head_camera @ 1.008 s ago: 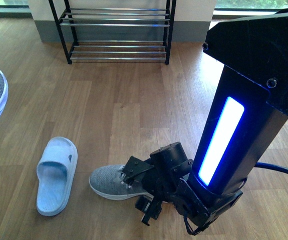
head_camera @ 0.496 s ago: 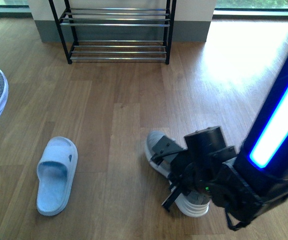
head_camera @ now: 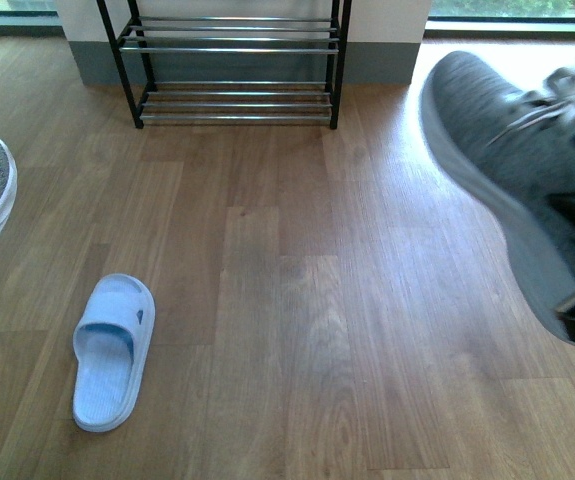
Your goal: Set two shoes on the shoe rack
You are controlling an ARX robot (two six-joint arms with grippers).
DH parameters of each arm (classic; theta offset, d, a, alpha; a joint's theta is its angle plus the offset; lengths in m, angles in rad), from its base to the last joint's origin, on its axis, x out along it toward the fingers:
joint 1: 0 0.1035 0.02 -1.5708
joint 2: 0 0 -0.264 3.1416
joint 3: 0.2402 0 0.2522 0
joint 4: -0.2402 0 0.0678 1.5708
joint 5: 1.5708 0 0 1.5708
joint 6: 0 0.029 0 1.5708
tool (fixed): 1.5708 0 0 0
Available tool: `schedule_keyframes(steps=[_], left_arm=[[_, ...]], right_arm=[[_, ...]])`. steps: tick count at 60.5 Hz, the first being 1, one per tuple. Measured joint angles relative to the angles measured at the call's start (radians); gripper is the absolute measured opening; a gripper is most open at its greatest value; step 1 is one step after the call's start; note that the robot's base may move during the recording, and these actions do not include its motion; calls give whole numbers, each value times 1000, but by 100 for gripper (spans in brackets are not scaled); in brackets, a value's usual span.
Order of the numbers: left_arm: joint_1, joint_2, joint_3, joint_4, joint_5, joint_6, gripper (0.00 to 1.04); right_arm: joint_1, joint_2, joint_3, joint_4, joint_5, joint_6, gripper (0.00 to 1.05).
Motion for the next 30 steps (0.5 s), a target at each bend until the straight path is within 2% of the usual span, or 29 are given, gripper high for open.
schedule_keyframes(steps=[5,11,18,30], left_arm=[[0,0,0,0,0,0,2],[0,0,0,0,0,0,2],[0,0,0,0,0,0,2],[0,0,0,0,0,0,2]], right_arm=[[-17,-184,-70,-48,-6,13,1],[-55,-440,-146,-173,-35,41,1],[-90,-735,-212,-386,-61,80,1],[-95,-874,-228,-425,-65,108,1]])
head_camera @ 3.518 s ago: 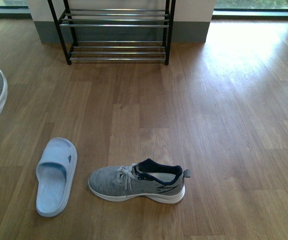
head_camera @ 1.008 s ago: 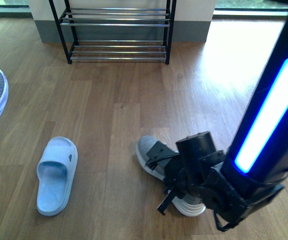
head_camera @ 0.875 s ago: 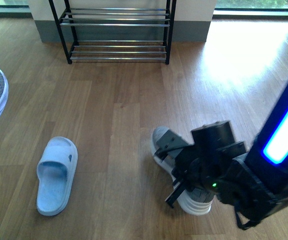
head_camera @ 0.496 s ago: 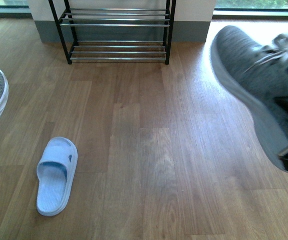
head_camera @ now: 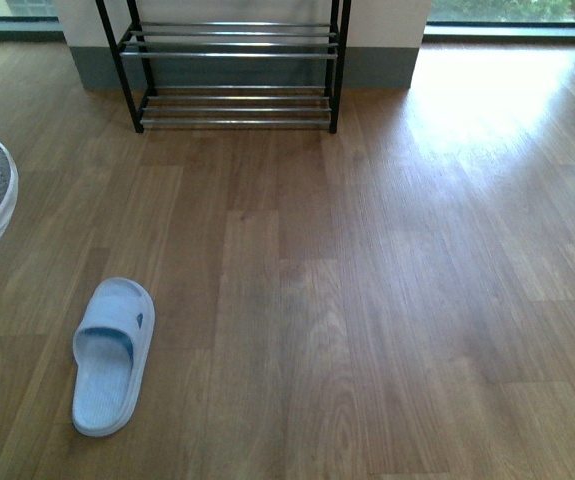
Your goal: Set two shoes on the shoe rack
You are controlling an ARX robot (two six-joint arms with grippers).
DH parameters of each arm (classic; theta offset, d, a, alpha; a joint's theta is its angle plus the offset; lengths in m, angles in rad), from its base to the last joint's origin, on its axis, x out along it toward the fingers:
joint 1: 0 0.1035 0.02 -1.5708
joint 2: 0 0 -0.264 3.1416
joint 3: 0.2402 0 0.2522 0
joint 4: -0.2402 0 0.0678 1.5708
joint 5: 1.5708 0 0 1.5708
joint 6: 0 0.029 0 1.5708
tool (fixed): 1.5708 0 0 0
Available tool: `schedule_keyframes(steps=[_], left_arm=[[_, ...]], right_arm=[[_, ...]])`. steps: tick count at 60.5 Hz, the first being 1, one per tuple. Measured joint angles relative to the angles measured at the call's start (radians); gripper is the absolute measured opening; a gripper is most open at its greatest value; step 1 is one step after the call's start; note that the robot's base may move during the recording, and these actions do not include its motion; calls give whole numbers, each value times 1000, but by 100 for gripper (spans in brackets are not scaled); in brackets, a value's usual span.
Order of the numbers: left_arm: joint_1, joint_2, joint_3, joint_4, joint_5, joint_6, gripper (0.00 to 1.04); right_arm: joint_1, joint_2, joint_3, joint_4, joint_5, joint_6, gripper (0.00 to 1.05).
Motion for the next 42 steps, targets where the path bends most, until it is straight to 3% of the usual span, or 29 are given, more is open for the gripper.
schedule_keyframes(steps=[42], left_arm=[[0,0,0,0,-13,0,2]], right_arm=[[0,0,0,-3,-18,10,1]])
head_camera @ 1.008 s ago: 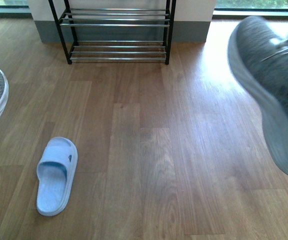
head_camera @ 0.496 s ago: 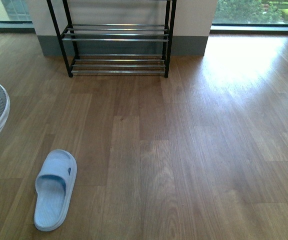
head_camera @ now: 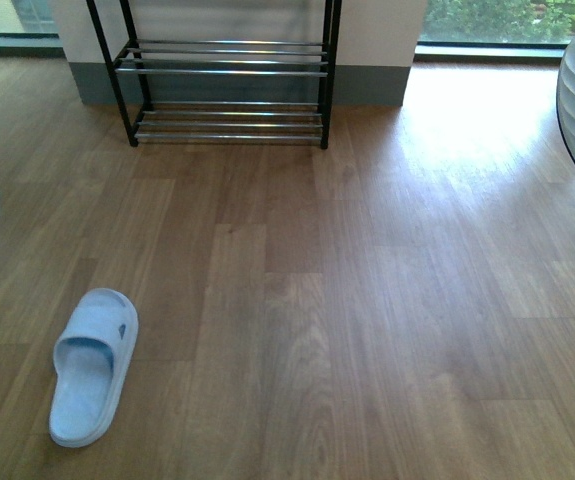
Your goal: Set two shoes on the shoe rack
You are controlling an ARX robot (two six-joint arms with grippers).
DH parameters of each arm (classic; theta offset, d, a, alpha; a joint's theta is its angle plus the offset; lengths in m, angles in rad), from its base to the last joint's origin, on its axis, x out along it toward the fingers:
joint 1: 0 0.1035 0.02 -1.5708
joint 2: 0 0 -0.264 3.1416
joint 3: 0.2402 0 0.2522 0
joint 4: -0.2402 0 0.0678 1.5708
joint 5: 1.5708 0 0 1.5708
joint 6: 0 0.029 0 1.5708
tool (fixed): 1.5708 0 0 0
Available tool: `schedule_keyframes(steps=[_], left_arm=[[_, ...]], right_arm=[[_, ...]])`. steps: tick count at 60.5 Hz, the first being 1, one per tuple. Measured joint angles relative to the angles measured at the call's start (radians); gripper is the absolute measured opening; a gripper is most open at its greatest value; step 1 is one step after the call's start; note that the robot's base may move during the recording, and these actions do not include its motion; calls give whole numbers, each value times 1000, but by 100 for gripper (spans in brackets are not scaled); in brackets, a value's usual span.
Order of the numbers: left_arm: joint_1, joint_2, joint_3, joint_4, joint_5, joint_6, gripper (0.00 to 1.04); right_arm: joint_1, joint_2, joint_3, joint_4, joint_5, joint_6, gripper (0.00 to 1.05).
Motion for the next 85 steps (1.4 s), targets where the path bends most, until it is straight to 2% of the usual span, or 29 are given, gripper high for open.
schedule_keyframes(steps=[23,85], left_arm=[[-2,0,0,0,17,0,2],[-2,0,0,0,14,0,2]], right_arm=[[-2,-3,0,0,26,1,1],[-2,-3,0,0,17,1,1]])
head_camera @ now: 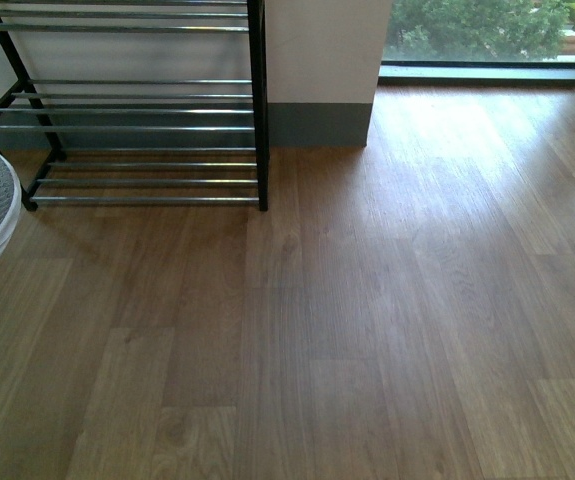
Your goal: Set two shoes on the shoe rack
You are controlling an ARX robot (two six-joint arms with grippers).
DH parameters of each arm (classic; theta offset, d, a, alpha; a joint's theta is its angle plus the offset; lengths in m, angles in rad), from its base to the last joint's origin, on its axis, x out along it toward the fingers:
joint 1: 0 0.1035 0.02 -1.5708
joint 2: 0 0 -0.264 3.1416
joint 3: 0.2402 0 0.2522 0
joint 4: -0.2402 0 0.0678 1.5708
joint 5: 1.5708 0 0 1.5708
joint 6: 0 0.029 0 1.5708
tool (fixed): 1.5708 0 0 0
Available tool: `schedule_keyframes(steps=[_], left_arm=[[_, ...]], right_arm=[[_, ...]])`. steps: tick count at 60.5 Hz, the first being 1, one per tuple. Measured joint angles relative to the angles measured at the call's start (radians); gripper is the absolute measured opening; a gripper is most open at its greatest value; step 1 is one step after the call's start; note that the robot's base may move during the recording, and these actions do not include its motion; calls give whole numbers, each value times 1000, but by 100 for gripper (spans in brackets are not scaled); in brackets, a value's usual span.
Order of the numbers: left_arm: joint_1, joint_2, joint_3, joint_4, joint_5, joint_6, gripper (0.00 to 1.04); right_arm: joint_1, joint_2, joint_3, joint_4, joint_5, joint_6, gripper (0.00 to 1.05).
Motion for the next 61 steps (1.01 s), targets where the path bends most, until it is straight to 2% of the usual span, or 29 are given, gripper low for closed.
schedule_keyframes(steps=[61], left_arm=[[-1,1,0,0,0,0,2]], right_arm=[[0,4,0,0,5,0,1]])
